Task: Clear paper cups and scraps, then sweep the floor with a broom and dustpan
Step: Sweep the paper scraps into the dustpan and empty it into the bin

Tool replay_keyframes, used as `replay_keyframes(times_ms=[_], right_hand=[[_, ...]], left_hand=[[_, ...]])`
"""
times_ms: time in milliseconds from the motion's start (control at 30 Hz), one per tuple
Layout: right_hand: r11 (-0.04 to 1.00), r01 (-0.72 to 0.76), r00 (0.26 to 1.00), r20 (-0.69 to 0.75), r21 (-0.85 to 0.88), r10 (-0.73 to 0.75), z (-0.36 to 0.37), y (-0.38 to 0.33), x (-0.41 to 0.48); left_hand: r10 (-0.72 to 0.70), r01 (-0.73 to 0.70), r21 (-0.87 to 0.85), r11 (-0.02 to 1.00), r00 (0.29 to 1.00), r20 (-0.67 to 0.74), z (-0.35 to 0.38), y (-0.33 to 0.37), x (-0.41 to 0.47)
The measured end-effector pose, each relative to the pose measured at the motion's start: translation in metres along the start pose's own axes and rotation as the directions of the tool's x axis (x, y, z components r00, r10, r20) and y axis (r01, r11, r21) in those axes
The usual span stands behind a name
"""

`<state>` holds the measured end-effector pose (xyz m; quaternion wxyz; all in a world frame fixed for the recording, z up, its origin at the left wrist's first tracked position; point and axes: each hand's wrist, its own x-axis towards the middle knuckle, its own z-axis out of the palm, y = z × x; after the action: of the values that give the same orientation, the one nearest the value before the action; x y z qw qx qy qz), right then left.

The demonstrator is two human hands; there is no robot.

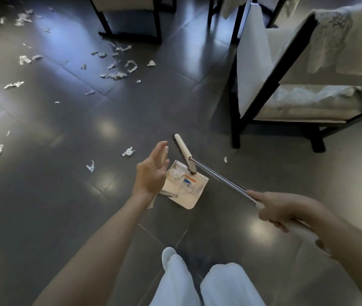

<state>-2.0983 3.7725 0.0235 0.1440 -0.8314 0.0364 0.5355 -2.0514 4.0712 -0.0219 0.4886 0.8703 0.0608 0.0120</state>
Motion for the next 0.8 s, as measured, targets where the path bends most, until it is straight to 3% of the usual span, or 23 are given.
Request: replay_keyframes(times_ms=[300,667,800], right_hand=[[0.985,-0.067,0.997,-0.03,0.162,0.073,-0.02,0.034,-0.008],[0.962,-0.272,0.952,-0.133,0.041,0.275,-0.05,0.102,0.055],[0.922,-0.268,0.96,-0.006,0.278,0.28,-0.044,0.112,0.074]], left_hand=[[0.068,-0.067,-0.007,0.998,0.99,0.122,0.04,0.02,0.026],[-0.008,0.001,0.114,0.993,0.998,0.057,0.116,0.037,0.061],[-0.008,0.001,0.137,0.991,0.999,0.045,0.121,0.044,0.073]])
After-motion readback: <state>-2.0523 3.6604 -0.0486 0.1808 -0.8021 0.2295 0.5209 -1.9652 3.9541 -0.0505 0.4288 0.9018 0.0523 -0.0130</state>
